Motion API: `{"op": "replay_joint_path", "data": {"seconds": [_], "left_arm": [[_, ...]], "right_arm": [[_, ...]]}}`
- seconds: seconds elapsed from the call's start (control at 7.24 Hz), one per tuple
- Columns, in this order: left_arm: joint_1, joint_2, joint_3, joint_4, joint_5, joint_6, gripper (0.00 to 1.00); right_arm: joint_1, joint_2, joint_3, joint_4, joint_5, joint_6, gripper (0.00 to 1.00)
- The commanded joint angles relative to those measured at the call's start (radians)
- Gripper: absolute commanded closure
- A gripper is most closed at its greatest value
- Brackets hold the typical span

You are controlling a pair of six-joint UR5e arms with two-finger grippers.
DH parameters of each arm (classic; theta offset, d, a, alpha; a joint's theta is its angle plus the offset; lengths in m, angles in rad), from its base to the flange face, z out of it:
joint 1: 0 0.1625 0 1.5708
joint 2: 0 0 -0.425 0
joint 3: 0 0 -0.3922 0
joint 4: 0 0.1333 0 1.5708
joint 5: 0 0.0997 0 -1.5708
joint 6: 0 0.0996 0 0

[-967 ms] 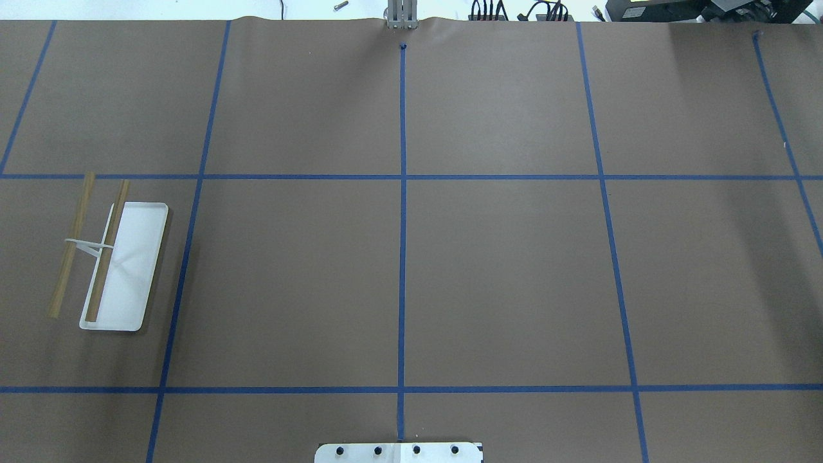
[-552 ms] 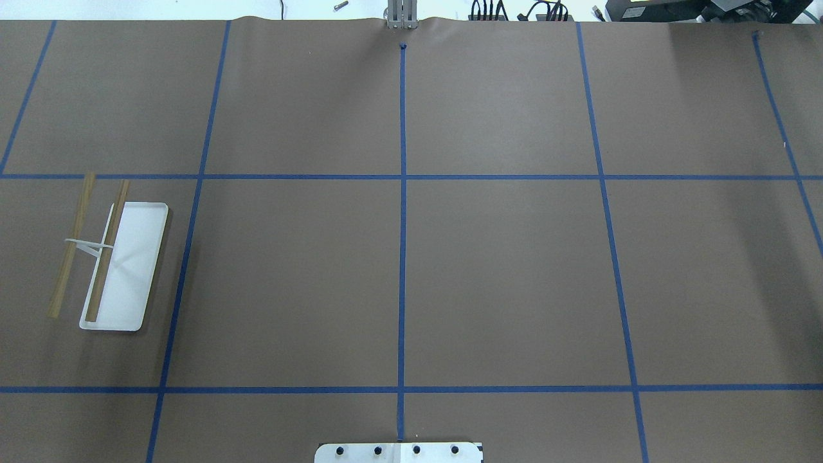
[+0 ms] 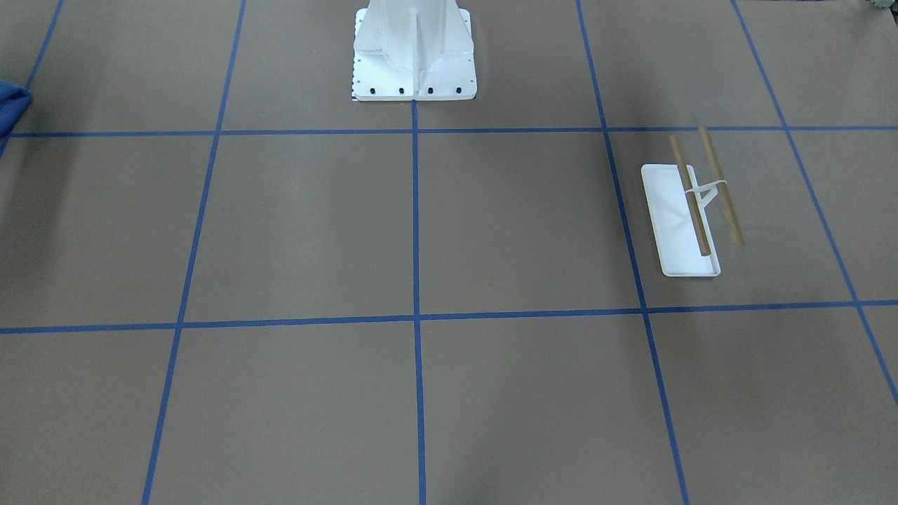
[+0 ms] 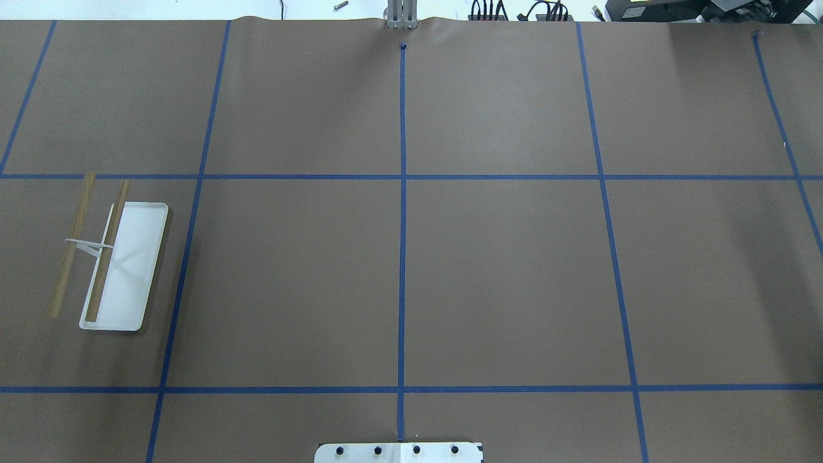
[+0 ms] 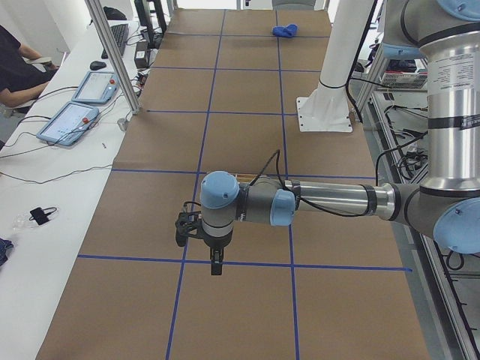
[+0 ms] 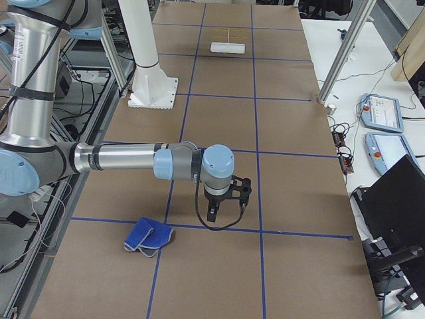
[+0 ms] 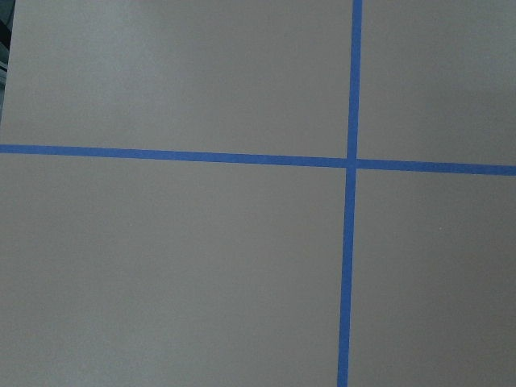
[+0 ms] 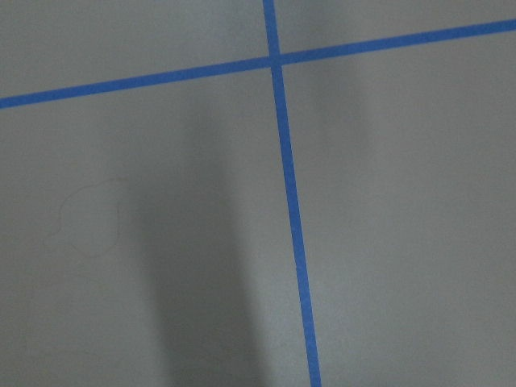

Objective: Hang towel on rack

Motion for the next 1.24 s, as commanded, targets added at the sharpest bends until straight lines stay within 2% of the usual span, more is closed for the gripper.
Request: {"op": "replay_joint_path", "data": {"seconds": [0.0, 0.14, 0.28, 0.41, 0.69, 1.1], "left_arm": [[0.000, -0.009, -0.013, -0.006, 0.000, 0.005, 0.00], [0.000, 0.006, -0.004, -0.044, 0.000, 0.002, 0.00], [0.000, 0.020, -0.004, -0.066, -0.001, -0.004, 0.00], [0.000, 0.020, -0.001, -0.072, -0.001, -0.007, 0.00], [0.000, 0.022, -0.009, -0.074, -0.003, -0.008, 0.00], [0.000, 0.022, -0.012, -0.074, -0.003, -0.010, 0.00]], "right_arm": [[-0.027, -0.090, 0.026, 0.012, -0.002, -0.001, 0.00], [-0.033, -0.141, 0.026, 0.058, -0.002, -0.003, 0.00], [-0.045, -0.214, 0.018, 0.175, -0.013, 0.005, 0.00], [-0.059, -0.260, 0.018, 0.224, -0.016, 0.005, 0.00], [-0.142, -0.333, 0.015, 0.339, -0.042, 0.011, 0.00], [-0.174, -0.353, -0.021, 0.344, -0.093, 0.040, 0.00]]}}
